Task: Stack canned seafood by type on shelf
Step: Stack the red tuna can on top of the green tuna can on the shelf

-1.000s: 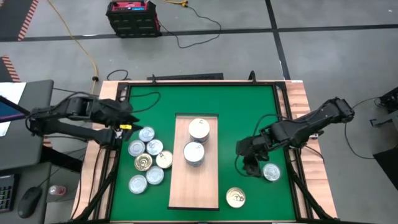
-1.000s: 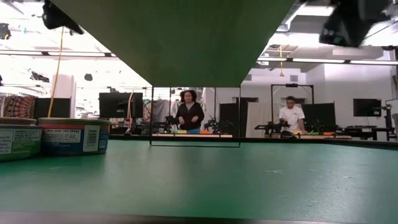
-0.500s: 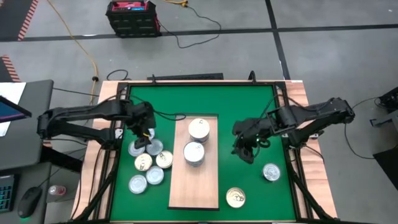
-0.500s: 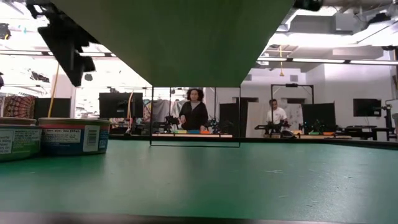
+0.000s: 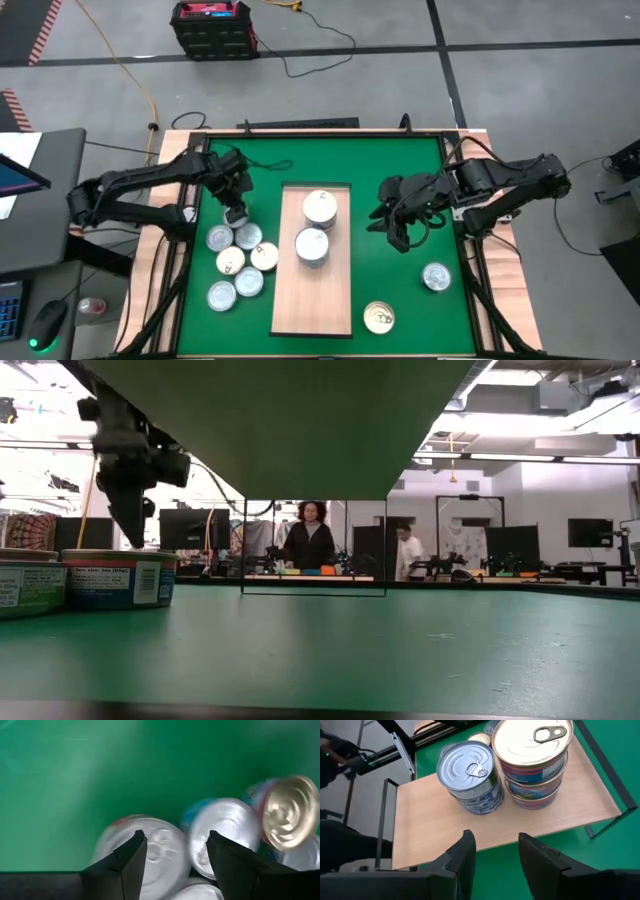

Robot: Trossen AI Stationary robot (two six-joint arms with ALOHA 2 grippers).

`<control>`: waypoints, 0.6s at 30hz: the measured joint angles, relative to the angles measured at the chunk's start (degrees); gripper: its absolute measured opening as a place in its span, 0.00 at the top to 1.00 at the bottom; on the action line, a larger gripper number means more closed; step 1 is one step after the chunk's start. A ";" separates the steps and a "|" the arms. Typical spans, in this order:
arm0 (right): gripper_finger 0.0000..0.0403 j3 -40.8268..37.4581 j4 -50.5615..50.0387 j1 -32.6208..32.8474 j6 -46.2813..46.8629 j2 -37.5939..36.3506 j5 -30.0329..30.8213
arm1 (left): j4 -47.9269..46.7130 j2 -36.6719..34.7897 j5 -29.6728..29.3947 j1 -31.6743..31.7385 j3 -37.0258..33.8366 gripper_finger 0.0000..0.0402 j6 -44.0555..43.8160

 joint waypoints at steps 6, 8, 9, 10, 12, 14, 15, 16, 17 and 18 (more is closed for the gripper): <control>0.57 0.00 0.08 0.00 -0.89 0.01 0.82 | -0.28 4.40 -2.12 7.98 0.38 0.53 5.31; 0.57 0.00 0.10 0.00 -0.89 0.02 0.84 | -0.44 5.99 -1.36 9.42 0.38 0.55 6.55; 0.57 0.00 0.12 0.06 -0.89 0.02 0.84 | -0.44 6.81 -0.82 10.05 0.39 0.56 7.04; 0.57 0.00 0.12 0.12 -0.89 0.03 0.86 | -0.45 7.60 -0.61 10.54 0.40 0.57 7.42; 0.57 0.00 0.12 0.15 -0.90 0.03 0.86 | -0.55 9.19 -0.48 11.23 0.40 0.59 8.06; 0.57 0.00 0.12 0.13 -1.21 0.05 0.86 | -0.70 10.36 -0.14 11.65 0.40 0.61 8.90; 0.57 0.00 0.12 0.13 -1.50 0.05 0.86 | -0.70 10.84 -0.12 11.70 0.44 0.62 9.26; 0.57 0.00 0.13 0.13 -1.94 0.05 0.86 | -0.72 11.23 -0.12 11.72 0.44 0.64 9.57; 0.57 0.00 0.14 0.13 -2.46 0.05 0.88 | -0.76 11.57 -0.45 11.73 0.44 0.65 9.96; 0.57 0.00 0.14 0.13 -2.77 0.05 0.88 | -0.77 11.80 -0.95 11.73 0.44 0.66 10.20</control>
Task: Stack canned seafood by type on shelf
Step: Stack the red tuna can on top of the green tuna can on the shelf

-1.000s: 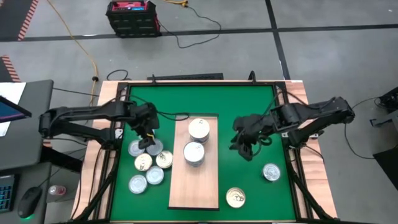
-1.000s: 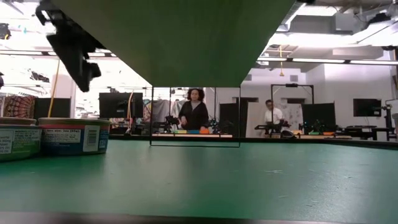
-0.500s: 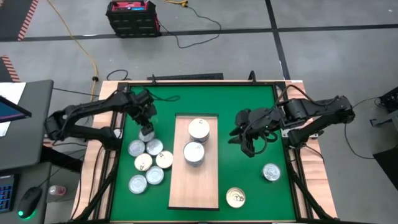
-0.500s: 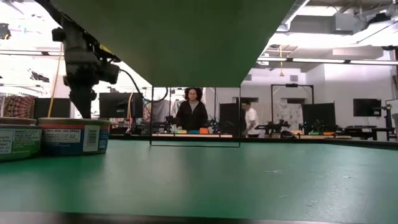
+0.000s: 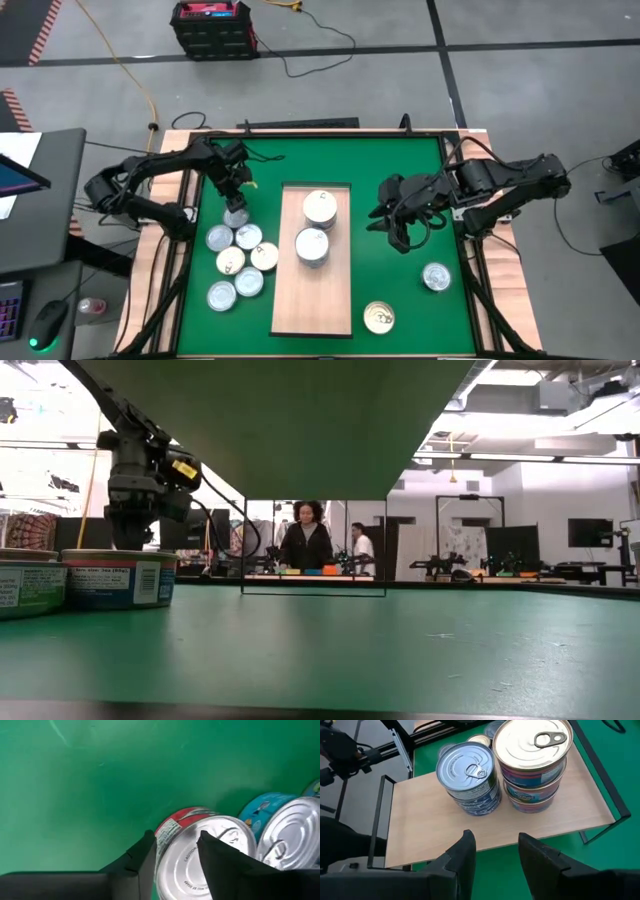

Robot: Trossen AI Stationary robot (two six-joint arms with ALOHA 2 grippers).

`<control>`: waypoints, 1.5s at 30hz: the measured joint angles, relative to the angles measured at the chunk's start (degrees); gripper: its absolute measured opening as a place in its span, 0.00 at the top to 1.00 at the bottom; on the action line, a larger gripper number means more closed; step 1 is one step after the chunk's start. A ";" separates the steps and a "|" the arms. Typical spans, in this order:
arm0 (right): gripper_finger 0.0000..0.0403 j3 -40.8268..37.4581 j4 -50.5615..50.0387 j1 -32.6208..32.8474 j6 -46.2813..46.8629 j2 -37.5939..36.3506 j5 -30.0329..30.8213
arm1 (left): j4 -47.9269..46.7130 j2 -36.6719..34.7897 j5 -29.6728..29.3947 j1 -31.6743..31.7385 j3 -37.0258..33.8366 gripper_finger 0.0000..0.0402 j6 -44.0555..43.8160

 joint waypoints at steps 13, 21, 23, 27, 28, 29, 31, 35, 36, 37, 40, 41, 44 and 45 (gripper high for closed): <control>0.57 0.00 0.59 -1.75 -1.74 0.00 0.07 | 1.12 -0.17 -7.00 0.37 0.13 0.99 6.32; 0.57 -0.02 1.25 -1.97 -2.37 0.00 0.04 | 2.12 1.55 -4.09 8.44 0.20 1.00 1.84; 0.57 -0.02 1.68 -2.03 -2.61 0.00 0.04 | 2.51 2.18 -5.80 10.02 0.13 1.00 0.22; 0.57 -0.02 2.49 -2.59 -3.07 0.00 0.04 | 2.33 2.20 -11.14 11.50 -0.10 1.00 -3.09; 0.57 -0.02 2.43 -2.76 -3.09 0.00 0.02 | 2.25 2.15 -11.04 11.75 -0.07 1.00 -3.36; 0.57 -0.02 2.38 -2.82 -3.12 0.00 0.03 | 2.22 2.17 -10.61 11.85 -0.07 1.00 -3.59; 0.57 -0.02 2.28 -3.17 -3.91 0.00 0.02 | 2.20 2.06 -10.23 11.87 -0.04 1.00 -4.33; 0.57 -0.02 2.25 -3.63 -4.60 0.02 -0.04 | 0.74 2.12 -11.89 11.88 1.30 1.00 -5.93; 0.57 -0.02 2.20 -3.94 -4.62 0.02 -0.09 | 0.10 1.85 -12.59 11.89 2.33 1.00 -6.22; 0.57 -0.02 2.15 -4.10 -4.62 0.02 -0.13 | -0.47 1.35 -13.44 11.89 3.38 1.00 -6.26; 0.57 -0.02 2.08 -4.68 -4.88 0.02 -0.15 | -0.52 -1.29 -17.94 11.89 7.11 1.00 -7.02; 0.57 -0.02 1.96 -4.75 -5.12 0.02 -0.15 | -0.31 -2.30 -20.11 11.89 8.40 1.00 -7.48; 0.57 -0.02 1.66 -4.81 -5.73 0.02 -0.15 | 0.64 -5.74 -26.03 11.89 12.02 0.98 -9.60; 0.57 -0.02 1.66 -4.88 -5.90 0.02 -0.15 | 0.82 -6.86 -26.86 11.89 13.02 0.97 -10.59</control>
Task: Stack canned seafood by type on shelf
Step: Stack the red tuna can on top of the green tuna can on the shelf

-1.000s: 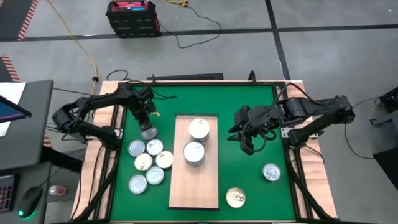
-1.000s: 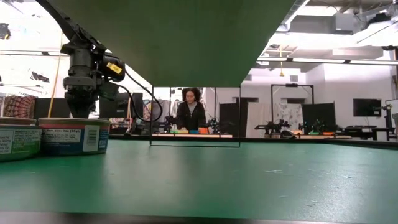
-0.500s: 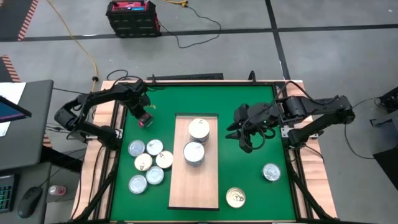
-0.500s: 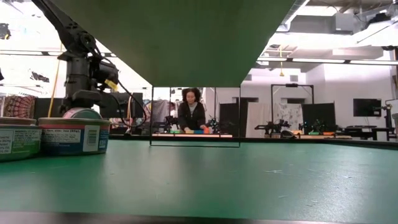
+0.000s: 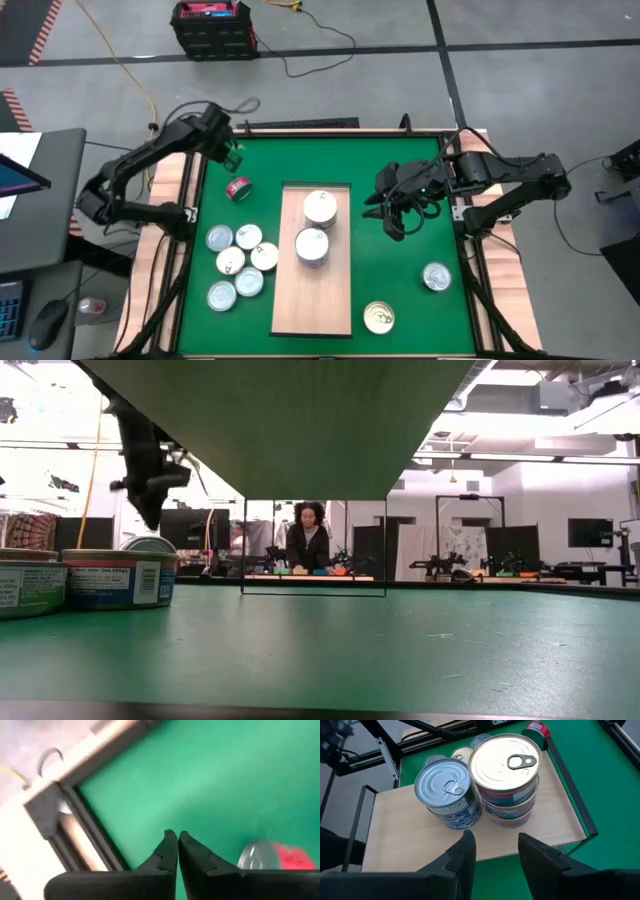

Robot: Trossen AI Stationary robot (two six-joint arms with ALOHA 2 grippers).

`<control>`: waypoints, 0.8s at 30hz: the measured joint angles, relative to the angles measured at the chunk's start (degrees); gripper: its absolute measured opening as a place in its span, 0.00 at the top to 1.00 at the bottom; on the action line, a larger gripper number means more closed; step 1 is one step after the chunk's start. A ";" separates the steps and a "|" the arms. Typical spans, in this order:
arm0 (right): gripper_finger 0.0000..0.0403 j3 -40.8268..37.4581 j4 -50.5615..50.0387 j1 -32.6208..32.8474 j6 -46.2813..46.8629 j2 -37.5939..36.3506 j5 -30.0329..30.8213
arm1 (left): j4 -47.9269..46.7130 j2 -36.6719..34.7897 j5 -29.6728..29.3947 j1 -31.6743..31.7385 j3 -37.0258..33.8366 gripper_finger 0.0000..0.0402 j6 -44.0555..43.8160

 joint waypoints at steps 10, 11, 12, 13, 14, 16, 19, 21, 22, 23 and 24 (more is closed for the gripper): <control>0.57 0.00 0.04 -0.31 -2.49 0.00 0.00 | -0.71 -6.37 15.75 -4.71 2.65 0.56 -7.05; 0.57 0.00 0.05 -0.54 -2.73 0.00 0.00 | -0.72 -6.20 17.04 -6.08 2.65 0.51 -7.93; 0.57 0.00 0.07 -0.72 -2.76 0.00 0.00 | -0.68 -5.74 17.60 -7.72 2.65 0.45 -8.54; 0.57 0.00 0.08 -0.96 -2.74 0.00 0.00 | -0.48 -5.11 17.60 -9.45 2.65 0.41 -9.15; 0.57 0.00 0.09 -1.29 -2.77 0.00 0.00 | 0.09 -4.28 16.82 -11.18 2.65 0.36 -9.95; 0.57 0.00 0.11 -1.73 -2.74 0.00 0.00 | 1.61 -2.69 14.76 -14.11 2.65 0.28 -10.97; 0.57 0.00 0.11 -1.87 -2.72 0.00 -0.21 | 2.29 -0.15 13.76 -16.70 2.65 0.22 -9.13; 0.57 0.00 0.11 -1.76 -2.72 0.00 -0.91 | 1.68 2.33 12.43 -17.61 2.63 0.21 -7.33; 0.57 0.00 0.11 -1.64 -2.70 0.00 -1.17 | 1.53 3.66 11.89 -17.74 2.47 0.21 -6.84; 0.57 0.00 0.11 -1.46 -2.72 0.00 -1.25 | 1.50 4.85 11.58 -17.79 2.29 0.21 -6.61; 0.57 0.00 0.11 -1.38 -2.70 0.00 -1.27 | 1.51 6.02 11.46 -17.80 2.03 0.21 -6.57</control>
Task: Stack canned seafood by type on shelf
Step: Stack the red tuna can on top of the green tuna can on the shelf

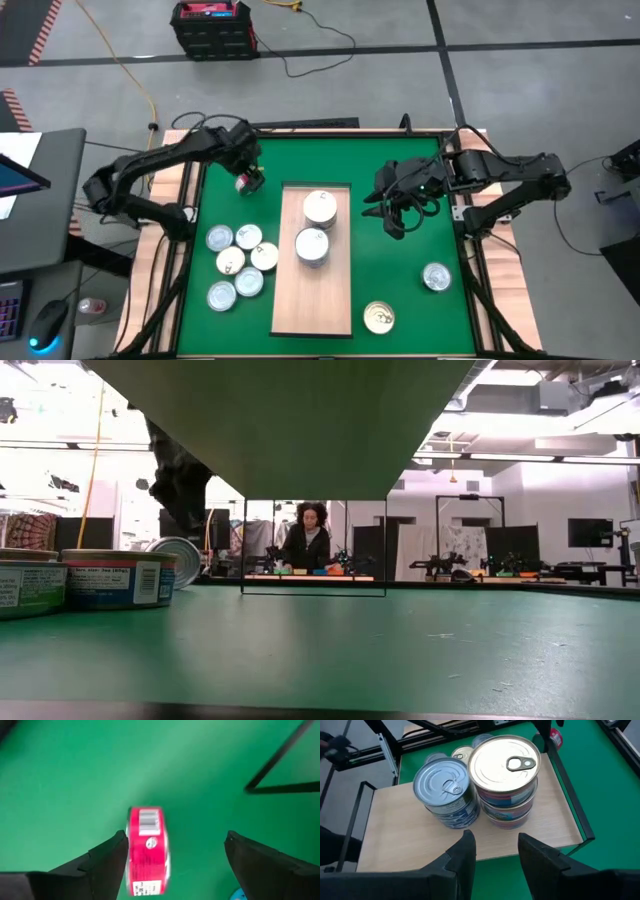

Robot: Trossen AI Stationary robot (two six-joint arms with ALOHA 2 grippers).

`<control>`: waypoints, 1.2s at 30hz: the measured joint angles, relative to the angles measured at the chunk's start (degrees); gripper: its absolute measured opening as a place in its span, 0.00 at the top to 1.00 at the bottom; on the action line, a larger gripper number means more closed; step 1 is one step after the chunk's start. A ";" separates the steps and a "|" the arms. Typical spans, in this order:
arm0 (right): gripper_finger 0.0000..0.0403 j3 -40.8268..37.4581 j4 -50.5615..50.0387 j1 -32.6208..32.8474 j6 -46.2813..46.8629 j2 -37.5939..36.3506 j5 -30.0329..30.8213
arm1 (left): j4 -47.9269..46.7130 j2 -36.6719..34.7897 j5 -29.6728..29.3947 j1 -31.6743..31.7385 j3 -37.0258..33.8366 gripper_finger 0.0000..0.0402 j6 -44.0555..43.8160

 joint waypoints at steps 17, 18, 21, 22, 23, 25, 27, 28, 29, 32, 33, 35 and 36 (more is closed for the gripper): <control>0.57 0.00 0.00 1.39 1.51 0.00 -0.22 | -3.68 6.36 -0.23 -0.10 -1.43 0.56 4.17; 0.57 0.00 0.00 1.39 1.51 0.00 -0.22 | -3.91 6.20 0.41 -0.10 -1.43 0.61 4.70; 0.57 0.00 0.00 1.39 1.51 0.00 -0.21 | -4.20 5.34 2.62 -0.14 -1.47 0.68 6.60; 0.57 0.00 -0.01 1.39 1.51 0.00 -0.20 | -4.26 4.73 3.32 -0.14 -1.50 0.68 7.01; 0.57 -0.01 -0.06 1.39 1.51 0.00 -0.21 | -4.33 3.78 4.01 -0.16 -1.50 0.68 7.47; 0.57 -0.01 -0.71 1.30 1.54 -0.11 -0.20 | -4.56 0.94 5.00 -0.18 -1.50 0.68 8.29; 0.57 -0.09 -2.19 0.83 2.14 -0.73 -0.20 | -4.79 -3.24 6.11 -0.40 -1.50 0.68 8.47; 0.57 -0.09 -2.50 0.47 2.85 -1.27 -0.20 | -4.72 -5.94 6.52 -0.80 -1.50 0.68 8.37; 0.57 -0.09 -2.60 0.15 3.43 -1.87 -0.18 | -4.47 -8.64 6.80 -1.33 -1.50 0.68 8.29; 0.57 -0.09 -3.17 -1.00 4.16 -3.42 0.14 | -3.47 -17.88 6.97 -4.86 -1.50 0.68 9.63; 0.57 -0.09 -3.36 -1.34 4.24 -3.69 0.69 | -2.94 -20.86 6.93 -6.78 -1.50 0.68 9.98; 0.57 -0.09 -3.74 -2.12 4.47 -4.06 2.39 | -0.80 -26.15 6.64 -11.64 -1.50 0.68 11.04; 0.57 -0.09 -3.66 -2.55 4.50 -4.08 3.17 | 0.78 -28.50 6.36 -14.50 -1.49 0.68 11.54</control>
